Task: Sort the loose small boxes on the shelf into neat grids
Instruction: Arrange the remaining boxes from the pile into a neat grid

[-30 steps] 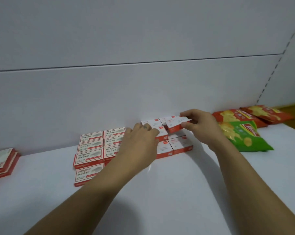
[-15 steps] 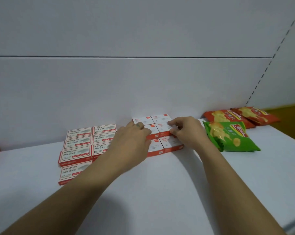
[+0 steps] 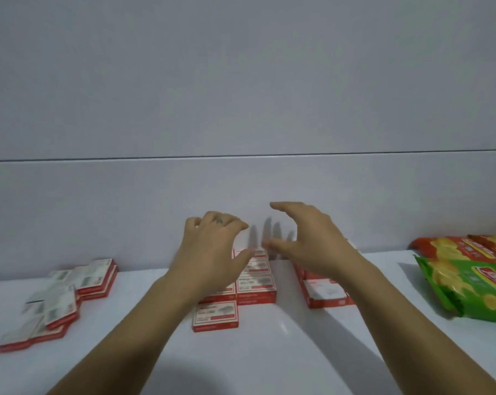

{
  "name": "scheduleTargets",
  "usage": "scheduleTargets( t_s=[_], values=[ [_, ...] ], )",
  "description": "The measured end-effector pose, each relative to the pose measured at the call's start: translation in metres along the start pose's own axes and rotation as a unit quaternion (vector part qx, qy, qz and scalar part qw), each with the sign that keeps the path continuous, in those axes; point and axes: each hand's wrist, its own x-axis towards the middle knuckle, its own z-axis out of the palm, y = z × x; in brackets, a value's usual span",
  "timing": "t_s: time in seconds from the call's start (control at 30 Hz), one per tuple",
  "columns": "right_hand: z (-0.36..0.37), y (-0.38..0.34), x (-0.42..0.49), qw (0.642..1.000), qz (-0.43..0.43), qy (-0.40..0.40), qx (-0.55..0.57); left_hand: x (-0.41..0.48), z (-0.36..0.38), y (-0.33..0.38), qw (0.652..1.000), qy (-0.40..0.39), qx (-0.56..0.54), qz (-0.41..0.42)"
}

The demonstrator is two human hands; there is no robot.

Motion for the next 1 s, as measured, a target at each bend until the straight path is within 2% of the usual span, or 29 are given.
scheduleTargets(
  t_s=[0.2, 0.4, 0.53, 0.63, 0.83, 0.9, 1.0],
  values=[
    [0.044, -0.084, 0.044, 0.991, -0.124, -0.039, -0.019, -0.047, -0.034, -0.079, 0.991, 0.03, 0.041, -0.124],
    [0.104, -0.148, 0.061, 0.972, -0.202, -0.106, -0.048, -0.11, -0.045, -0.139, 0.971, 0.06, 0.068, -0.222],
    [0.134, -0.179, 0.062, 0.965, -0.218, -0.139, -0.055, -0.147, -0.044, -0.175, 0.959, 0.036, 0.069, -0.273],
    [0.162, -0.191, 0.061, 0.959, -0.219, -0.164, -0.068, -0.154, -0.045, -0.193, 0.953, 0.028, 0.027, -0.301],
    [0.191, -0.201, 0.063, 0.963, -0.194, -0.172, -0.071, -0.155, -0.044, -0.208, 0.959, -0.005, 0.012, -0.283],
    [0.189, -0.205, 0.064, 0.963, -0.202, -0.159, -0.082, -0.157, -0.048, -0.208, 0.96, -0.019, -0.002, -0.279],
    [0.182, -0.213, 0.057, 0.972, -0.208, -0.095, -0.058, -0.165, -0.053, -0.212, 0.952, -0.06, -0.027, -0.3]
  ],
)
